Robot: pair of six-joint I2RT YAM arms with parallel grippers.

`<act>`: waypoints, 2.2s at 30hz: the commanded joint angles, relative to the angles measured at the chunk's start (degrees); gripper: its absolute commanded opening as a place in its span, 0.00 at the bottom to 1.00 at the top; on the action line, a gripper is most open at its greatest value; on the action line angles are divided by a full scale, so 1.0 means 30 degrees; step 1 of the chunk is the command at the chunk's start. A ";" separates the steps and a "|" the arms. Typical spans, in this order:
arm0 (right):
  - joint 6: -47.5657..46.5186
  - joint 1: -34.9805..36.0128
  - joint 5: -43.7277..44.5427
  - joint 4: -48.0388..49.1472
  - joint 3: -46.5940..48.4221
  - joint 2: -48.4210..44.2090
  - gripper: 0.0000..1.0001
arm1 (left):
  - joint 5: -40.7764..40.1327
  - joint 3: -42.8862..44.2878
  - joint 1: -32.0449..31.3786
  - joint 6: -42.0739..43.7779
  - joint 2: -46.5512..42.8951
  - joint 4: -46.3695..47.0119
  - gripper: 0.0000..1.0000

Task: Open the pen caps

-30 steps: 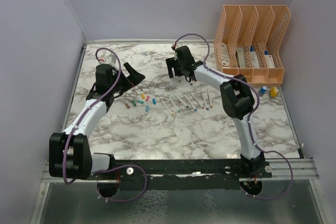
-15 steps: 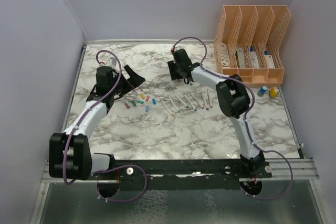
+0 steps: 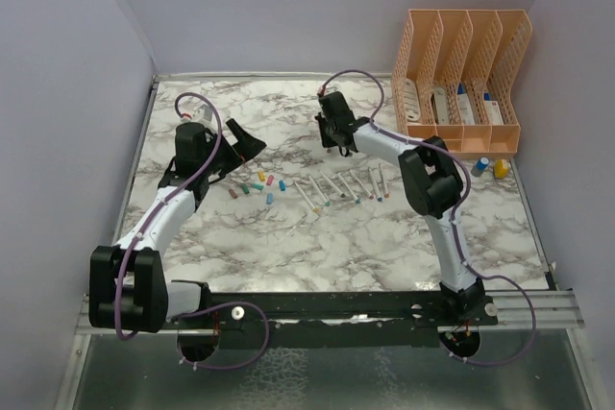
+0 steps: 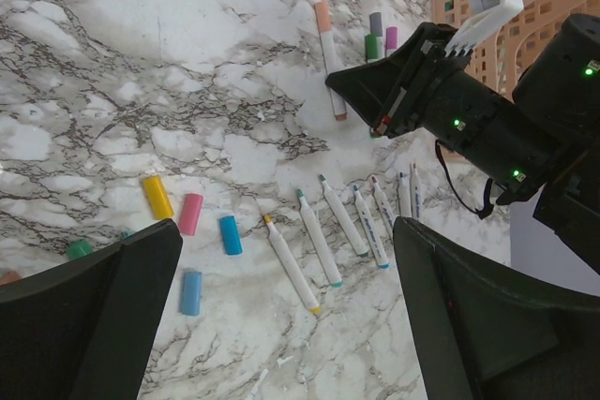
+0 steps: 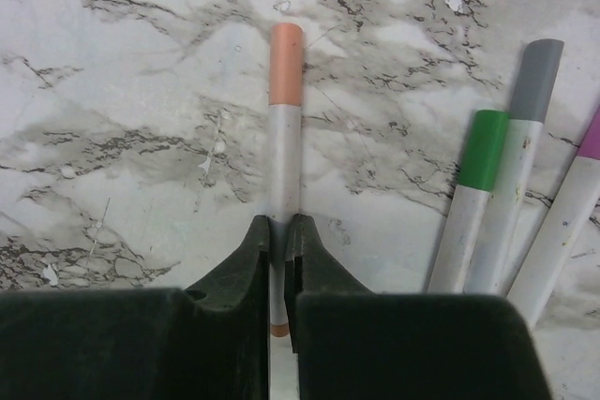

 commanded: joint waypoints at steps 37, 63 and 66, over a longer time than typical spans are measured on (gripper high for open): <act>-0.1627 0.3424 -0.7281 0.3696 -0.7953 -1.0182 0.01 | 0.1579 0.3565 -0.3045 -0.4035 0.6454 0.4596 0.78; -0.1335 0.3584 -0.7049 0.4154 -0.8442 -1.0745 0.43 | 0.2157 0.2791 -0.3045 -0.4258 0.6053 0.5366 0.00; -0.1220 0.3582 -0.7099 0.4102 -0.8354 -1.0594 0.57 | 0.2271 0.2828 -0.3073 -0.4260 0.5940 0.5408 0.00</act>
